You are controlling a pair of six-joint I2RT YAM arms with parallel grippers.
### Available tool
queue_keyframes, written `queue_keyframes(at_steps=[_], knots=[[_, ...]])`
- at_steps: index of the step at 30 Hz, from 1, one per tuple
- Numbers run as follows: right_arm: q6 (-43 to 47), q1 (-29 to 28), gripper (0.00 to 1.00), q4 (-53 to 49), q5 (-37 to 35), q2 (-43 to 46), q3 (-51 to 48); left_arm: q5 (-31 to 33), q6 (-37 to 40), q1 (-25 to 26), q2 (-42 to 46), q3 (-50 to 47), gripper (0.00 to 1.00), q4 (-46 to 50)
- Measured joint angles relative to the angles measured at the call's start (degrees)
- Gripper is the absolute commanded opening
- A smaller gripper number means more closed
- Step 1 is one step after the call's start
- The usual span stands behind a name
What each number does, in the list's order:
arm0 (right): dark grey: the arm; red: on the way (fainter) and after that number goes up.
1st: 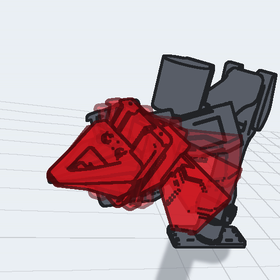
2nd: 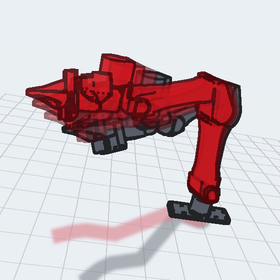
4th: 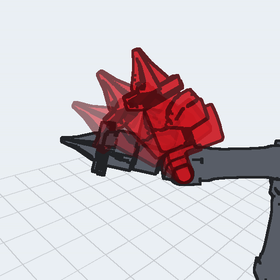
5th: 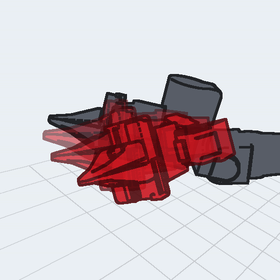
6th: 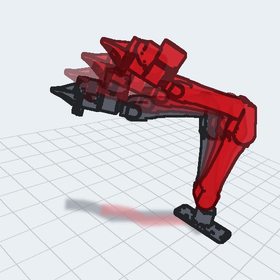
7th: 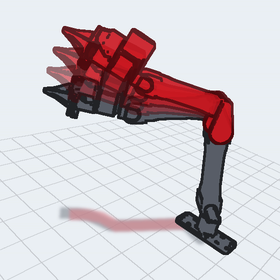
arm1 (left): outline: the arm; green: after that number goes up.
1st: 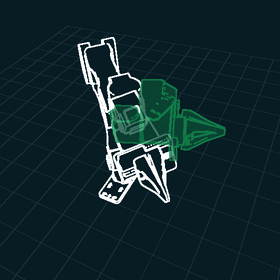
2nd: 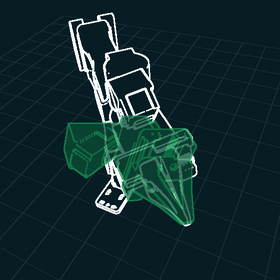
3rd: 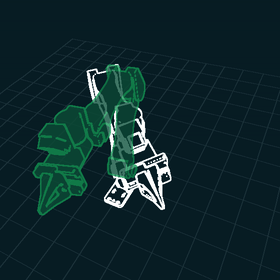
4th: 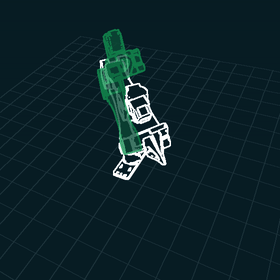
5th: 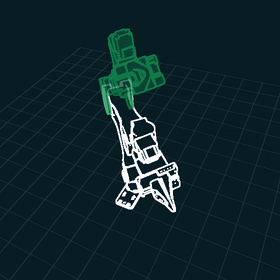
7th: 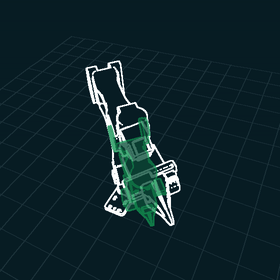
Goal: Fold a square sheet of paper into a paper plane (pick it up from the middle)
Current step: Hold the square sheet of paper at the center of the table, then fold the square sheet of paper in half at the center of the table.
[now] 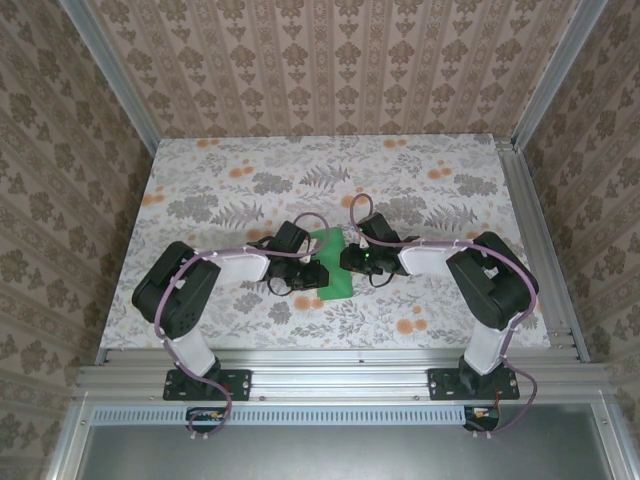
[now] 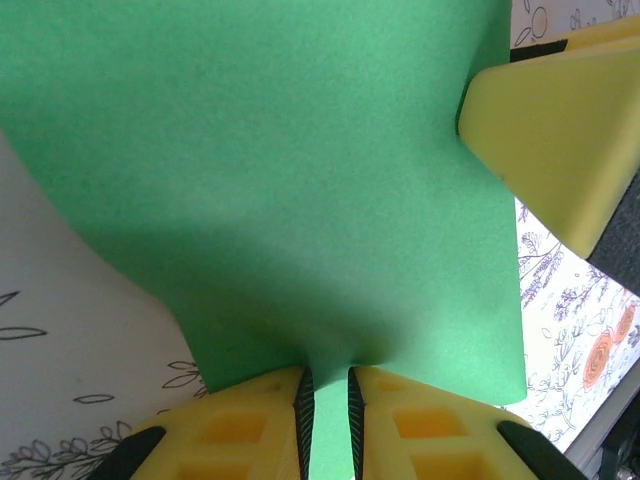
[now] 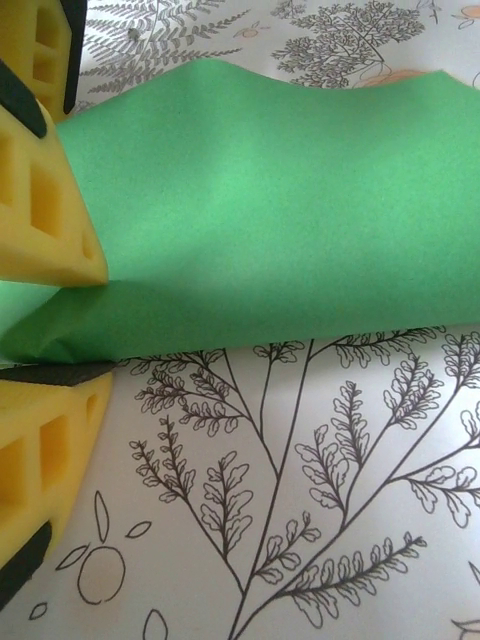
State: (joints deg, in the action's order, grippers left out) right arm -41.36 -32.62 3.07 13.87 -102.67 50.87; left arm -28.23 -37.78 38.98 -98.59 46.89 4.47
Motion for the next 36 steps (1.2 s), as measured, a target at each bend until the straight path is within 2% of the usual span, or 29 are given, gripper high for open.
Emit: queue_keyframes(at_steps=[5, 13, 21, 24, 29, 36], knots=[[-0.83, -0.07, 0.43, -1.38, 0.83, 1.66, -0.85, 0.0, 0.02, 0.0, -0.04, 0.0, 0.21, -0.02], [-0.2, -0.48, 0.52, -10.27, -0.02, 5.9, -1.01, 0.0, 0.02, 0.0, -0.07, -0.5, 0.21, -1.22], [-0.5, -3.96, 0.53, -11.54, -0.17, 8.02, -2.69, -0.46, 0.02, -0.02, -0.48, -0.81, 0.21, -3.1], [-0.79, -4.92, 0.49, -11.28, -0.17, 8.02, -3.1, -0.66, 0.02, -0.02, -0.72, -0.81, 0.21, -3.69], [-1.31, -5.25, 0.39, -10.69, -0.68, 8.02, -4.2, -0.87, 0.02, -0.07, -0.79, -1.01, 0.21, -4.17], [-2.19, -5.25, 0.3, -9.79, -1.42, 8.02, -4.92, -1.16, 0.02, -0.07, -0.35, -1.03, 0.25, -4.09]])
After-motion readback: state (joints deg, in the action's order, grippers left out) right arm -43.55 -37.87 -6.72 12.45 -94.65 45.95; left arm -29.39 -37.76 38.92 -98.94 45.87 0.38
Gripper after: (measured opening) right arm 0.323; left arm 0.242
